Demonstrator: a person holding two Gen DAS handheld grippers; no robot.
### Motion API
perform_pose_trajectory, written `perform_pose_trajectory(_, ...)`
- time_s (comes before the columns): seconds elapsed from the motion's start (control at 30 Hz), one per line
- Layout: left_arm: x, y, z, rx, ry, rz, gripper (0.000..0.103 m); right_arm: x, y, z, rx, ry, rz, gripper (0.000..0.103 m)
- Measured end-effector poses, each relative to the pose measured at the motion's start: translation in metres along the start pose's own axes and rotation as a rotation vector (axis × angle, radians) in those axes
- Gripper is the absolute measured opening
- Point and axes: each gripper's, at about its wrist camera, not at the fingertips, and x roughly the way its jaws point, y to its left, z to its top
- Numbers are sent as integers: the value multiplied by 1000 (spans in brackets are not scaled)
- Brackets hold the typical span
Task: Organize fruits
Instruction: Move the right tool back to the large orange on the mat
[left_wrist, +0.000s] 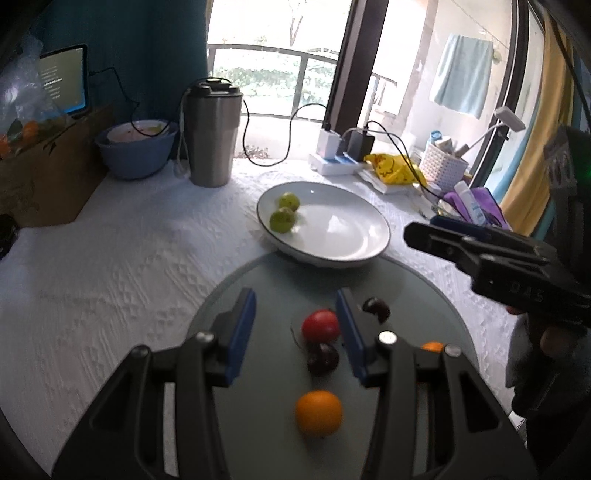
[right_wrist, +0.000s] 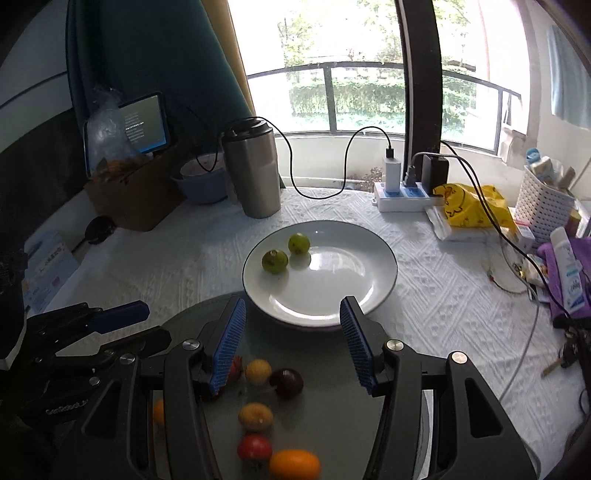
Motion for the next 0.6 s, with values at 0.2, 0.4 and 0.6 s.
perform_pose_trajectory(0.2, -4, -8, -16, 10, 16, 8, 47, -11, -5, -24, 20, 11, 3, 56)
perform_pose_trajectory(0.4, -1, -15, -34, 10, 47, 12, 47, -17, -12, -49, 47, 36, 4, 56)
perform_pose_trajectory(0.6, 4, -17, -49, 3, 81, 20, 47, -20, -16, -72, 68, 59, 14, 56)
